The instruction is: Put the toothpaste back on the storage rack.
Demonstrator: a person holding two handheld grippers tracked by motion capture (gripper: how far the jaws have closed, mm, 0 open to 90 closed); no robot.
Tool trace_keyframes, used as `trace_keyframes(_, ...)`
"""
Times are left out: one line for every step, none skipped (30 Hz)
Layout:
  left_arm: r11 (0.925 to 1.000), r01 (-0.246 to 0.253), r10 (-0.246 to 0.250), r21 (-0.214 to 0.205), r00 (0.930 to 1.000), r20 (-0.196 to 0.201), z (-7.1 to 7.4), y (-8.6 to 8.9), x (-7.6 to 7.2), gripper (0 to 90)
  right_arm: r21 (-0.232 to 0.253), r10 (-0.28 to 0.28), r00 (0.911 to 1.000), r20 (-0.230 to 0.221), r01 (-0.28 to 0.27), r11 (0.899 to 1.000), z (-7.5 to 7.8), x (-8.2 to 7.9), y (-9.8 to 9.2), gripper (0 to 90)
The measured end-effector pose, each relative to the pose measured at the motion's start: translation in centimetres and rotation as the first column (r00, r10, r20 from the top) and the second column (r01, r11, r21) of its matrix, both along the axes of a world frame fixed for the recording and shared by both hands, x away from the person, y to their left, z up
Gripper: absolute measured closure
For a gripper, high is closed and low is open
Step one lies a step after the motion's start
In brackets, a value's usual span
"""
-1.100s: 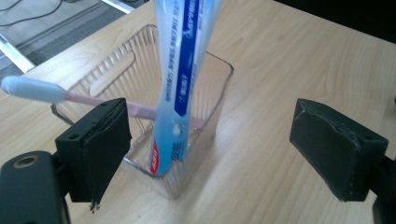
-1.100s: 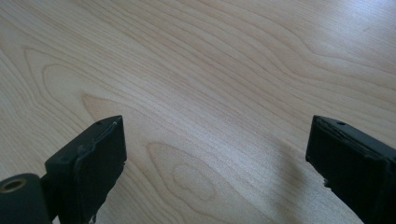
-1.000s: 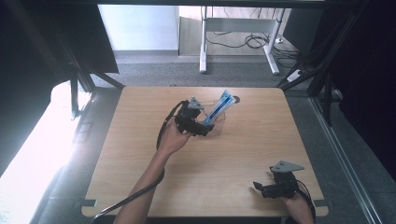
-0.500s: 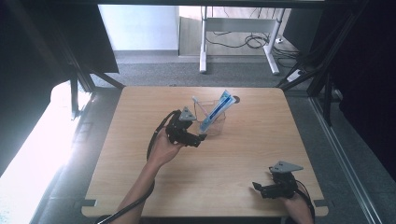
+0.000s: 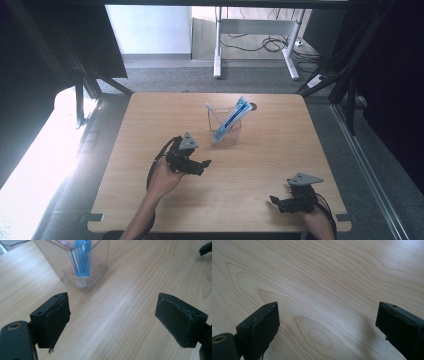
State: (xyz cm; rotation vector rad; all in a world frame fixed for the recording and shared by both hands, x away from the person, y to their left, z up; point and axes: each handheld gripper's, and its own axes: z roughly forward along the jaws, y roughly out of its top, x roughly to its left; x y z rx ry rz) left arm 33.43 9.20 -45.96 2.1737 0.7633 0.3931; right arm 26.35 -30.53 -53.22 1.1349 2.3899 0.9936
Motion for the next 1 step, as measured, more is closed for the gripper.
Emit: trace_keyframes(1.0,-0.004,0.004,0.001,1.0,-0.001,-0.23,0.08,-0.09,12.8,0.0,0.0,1.0,0.0,0.0,1.0,0.0,0.01,0.01,5.1)
